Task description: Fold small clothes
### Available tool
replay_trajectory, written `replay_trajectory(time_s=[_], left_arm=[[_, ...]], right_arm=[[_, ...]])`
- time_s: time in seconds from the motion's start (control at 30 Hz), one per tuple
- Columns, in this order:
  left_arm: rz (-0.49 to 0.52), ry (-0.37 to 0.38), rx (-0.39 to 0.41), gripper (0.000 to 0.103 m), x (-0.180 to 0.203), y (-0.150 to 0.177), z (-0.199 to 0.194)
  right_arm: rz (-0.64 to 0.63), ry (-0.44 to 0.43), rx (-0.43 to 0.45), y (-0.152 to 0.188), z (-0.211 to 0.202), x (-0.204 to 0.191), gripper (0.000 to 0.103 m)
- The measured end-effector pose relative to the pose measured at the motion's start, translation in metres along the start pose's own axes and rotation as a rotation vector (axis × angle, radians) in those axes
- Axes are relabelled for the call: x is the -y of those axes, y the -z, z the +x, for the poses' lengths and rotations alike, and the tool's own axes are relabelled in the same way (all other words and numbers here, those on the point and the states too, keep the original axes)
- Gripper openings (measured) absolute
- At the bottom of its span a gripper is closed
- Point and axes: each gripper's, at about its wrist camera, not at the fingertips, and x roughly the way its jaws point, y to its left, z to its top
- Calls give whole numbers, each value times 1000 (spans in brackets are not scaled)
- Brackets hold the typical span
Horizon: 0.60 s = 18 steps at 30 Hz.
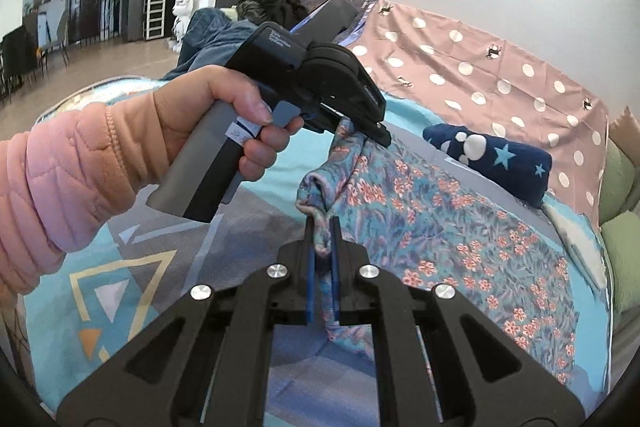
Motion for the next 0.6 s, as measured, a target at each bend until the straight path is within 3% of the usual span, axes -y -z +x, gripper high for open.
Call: replay_trajectory(time_s=[0.23, 0.6], left_arm=[[32, -39, -11, 7, 29, -8, 7], [156, -144, -47, 7, 103, -14, 50]], right_arm=[[100, -5, 33, 4, -12, 35, 6], [310, -27, 46, 34, -34, 105, 6]])
